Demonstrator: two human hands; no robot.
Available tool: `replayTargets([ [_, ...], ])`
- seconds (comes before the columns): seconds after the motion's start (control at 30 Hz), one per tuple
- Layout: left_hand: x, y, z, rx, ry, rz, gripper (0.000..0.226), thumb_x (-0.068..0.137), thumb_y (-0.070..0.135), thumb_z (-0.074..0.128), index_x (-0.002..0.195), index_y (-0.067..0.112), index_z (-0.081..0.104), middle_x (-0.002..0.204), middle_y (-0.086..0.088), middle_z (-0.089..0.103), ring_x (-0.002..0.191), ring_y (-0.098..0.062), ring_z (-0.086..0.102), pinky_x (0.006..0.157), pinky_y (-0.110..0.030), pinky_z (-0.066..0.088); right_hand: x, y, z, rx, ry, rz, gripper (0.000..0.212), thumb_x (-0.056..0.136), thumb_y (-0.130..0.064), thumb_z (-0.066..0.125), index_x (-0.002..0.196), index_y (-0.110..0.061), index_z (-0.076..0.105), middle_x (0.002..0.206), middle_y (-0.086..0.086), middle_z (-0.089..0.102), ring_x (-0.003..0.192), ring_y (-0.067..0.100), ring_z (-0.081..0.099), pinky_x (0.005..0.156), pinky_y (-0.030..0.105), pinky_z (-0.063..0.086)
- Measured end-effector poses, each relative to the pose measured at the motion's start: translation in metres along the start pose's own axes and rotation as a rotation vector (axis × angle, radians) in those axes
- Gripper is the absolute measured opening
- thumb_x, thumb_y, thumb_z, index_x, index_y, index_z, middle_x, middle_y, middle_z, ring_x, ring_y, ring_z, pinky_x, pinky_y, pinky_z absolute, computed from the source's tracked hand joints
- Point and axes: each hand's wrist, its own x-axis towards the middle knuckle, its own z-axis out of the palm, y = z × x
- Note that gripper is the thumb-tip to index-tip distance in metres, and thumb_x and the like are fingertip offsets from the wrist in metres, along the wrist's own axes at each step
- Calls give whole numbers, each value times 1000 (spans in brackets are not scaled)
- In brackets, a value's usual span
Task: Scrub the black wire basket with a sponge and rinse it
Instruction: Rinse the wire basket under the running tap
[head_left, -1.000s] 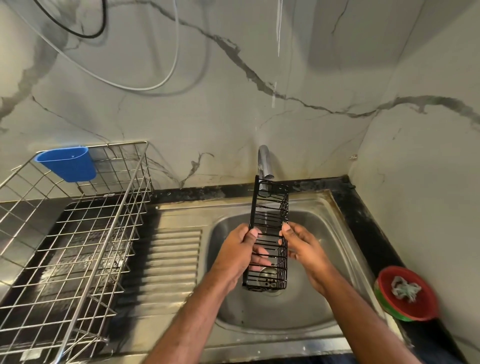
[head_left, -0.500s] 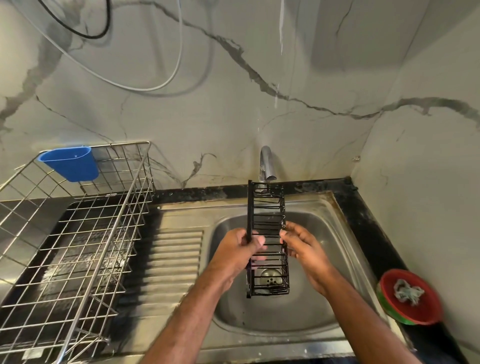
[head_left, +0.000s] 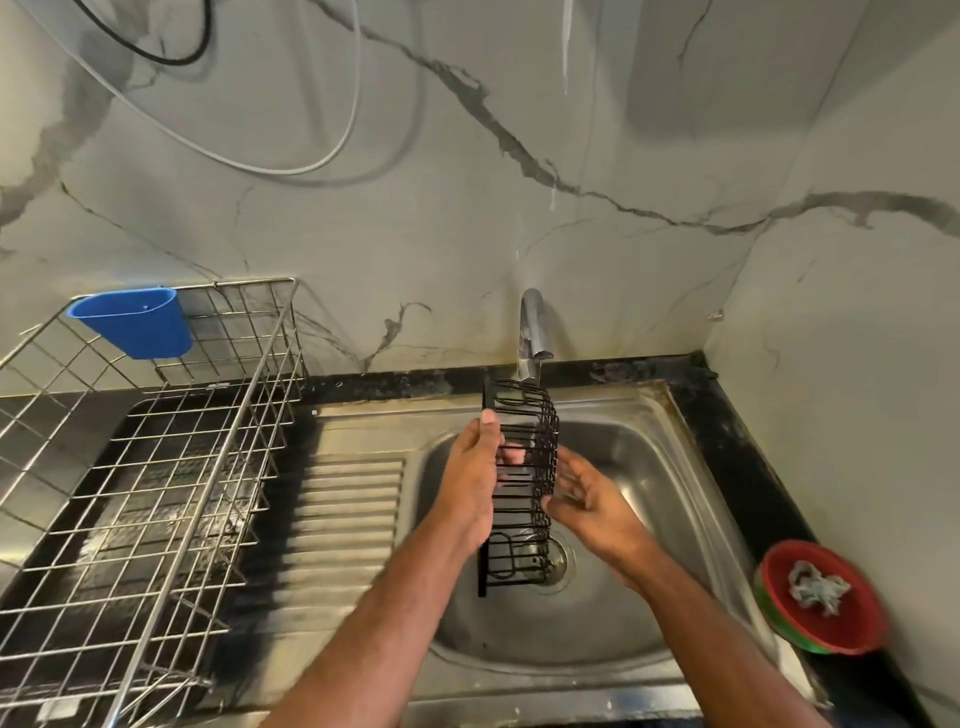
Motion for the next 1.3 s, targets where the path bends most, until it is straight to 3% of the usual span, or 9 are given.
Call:
replayTargets([
  [0.1,-2,-7,3,-28,19,77,32,104,36,48,95,14,69,84,-2,75,84,-24,66,94,-51,54,0,-13,0,-26,40,-37,62,94,5,56,142,-34,48,130,-18,63,118,-6,58,91,14,50],
  [0.23,-6,-10,1,-92,1,85,52,105,36,47,63,19,72,64,1,72,61,-12,68,57,-24,54,5,-21,-4,136,159,-56,26,103,-22,54,126,-29,63,118,-13,72,112,1,65,102,30,50],
  [0.37,-8,-16,0,-141,-27,41,42,100,42,56,103,5,77,102,-21,76,87,-30,74,74,-38,62,13,-20,0,61,130,-48,56,85,-68,62,131,-36,61,130,-9,65,120,8,60,106,38,48],
  [0.5,-8,-19,0,-165,20,-20,38,97,32,62,113,0,73,114,-29,70,96,-39,71,78,-40,62,19,-20,5,-60,164,-54,68,73,-77,66,125,-33,61,130,-4,53,117,11,59,103,37,51],
  [0.63,-9,-21,-2,-54,-16,83,33,97,34,64,108,5,75,107,-30,72,102,-48,68,90,-57,57,20,-21,4,-16,185,-55,40,81,-61,68,107,-31,67,123,-1,59,108,11,63,94,29,53],
  [0.8,-8,-16,-11,216,-45,219,29,101,41,54,107,22,75,93,-3,79,83,-12,74,73,-23,56,20,-15,2,72,151,-91,25,88,-38,72,110,-27,68,125,2,60,103,2,66,84,17,54],
  [1.0,-7,-10,-21,209,-66,117,25,106,18,48,113,11,70,86,-8,78,87,-13,74,84,-28,52,19,-12,-2,119,142,-128,43,82,-39,71,121,-20,65,127,0,55,110,6,65,98,25,53],
  [1.17,-13,-5,-16,233,-126,140,23,106,10,46,115,6,67,85,-8,74,72,-3,71,60,-11,51,19,-7,-9,160,151,-145,34,92,-21,68,125,-13,65,130,7,56,109,5,65,90,17,52],
  [1.3,-17,-4,-14,235,-133,150,22,106,11,47,112,7,67,82,-6,74,74,-5,70,59,-12,51,16,-5,-14,149,151,-167,32,95,-18,65,127,-12,65,130,7,57,109,3,65,86,11,50],
])
